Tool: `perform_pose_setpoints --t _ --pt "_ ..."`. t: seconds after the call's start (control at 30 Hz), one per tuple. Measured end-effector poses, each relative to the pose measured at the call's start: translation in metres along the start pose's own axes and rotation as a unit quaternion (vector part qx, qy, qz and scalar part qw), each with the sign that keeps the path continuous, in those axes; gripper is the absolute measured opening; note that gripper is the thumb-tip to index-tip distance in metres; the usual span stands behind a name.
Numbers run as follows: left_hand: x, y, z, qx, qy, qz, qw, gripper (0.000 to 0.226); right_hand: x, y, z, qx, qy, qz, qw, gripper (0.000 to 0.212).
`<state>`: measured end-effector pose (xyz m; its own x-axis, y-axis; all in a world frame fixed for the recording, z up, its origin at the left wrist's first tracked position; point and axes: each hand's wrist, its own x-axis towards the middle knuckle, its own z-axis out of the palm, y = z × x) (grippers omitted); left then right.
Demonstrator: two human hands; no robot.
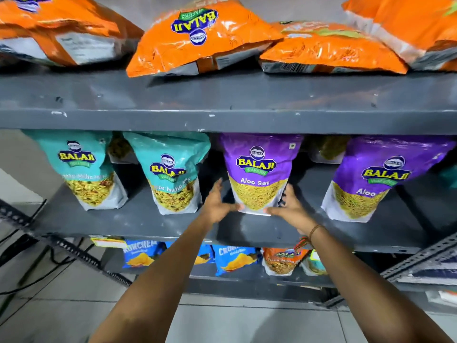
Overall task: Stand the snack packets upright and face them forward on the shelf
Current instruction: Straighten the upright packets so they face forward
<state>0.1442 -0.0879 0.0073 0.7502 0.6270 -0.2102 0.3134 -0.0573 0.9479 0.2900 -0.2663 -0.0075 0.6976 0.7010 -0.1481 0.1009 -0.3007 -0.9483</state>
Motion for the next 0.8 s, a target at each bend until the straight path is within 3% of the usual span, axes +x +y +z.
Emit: perform_pose_setpoints --t 0.13,0.27,0.4,0.6,0.73,0.8 --pt "0.023 -0.002 0.006 -0.009 -0.064 0.019 0.998 0.098 0.017 0.006 0.000 0.018 -0.021 0.047 0.998 0.077" --pt "0.029 -0.006 0.020 -0.016 -0.043 0.037 0.998 0.087 0.020 0.010 -0.006 0.011 -0.037 0.049 0.998 0.075" --pt "0.020 -0.015 0.034 0.002 0.009 0.041 0.999 0.094 0.015 0.011 -0.018 0.036 -0.060 0.036 0.997 0.063" --pt "0.006 -0.007 0.045 0.021 0.009 0.050 0.998 0.084 0.008 0.011 -0.032 0.038 -0.070 0.031 0.996 0.065" --pt "-0.002 -0.003 0.042 0.012 -0.001 0.035 0.999 0.093 -0.002 0.007 -0.024 0.053 -0.040 0.015 0.998 0.072" --pt "-0.012 -0.004 0.038 0.015 0.009 0.045 0.999 0.107 -0.012 0.004 -0.015 0.039 0.053 -0.035 0.997 0.091"
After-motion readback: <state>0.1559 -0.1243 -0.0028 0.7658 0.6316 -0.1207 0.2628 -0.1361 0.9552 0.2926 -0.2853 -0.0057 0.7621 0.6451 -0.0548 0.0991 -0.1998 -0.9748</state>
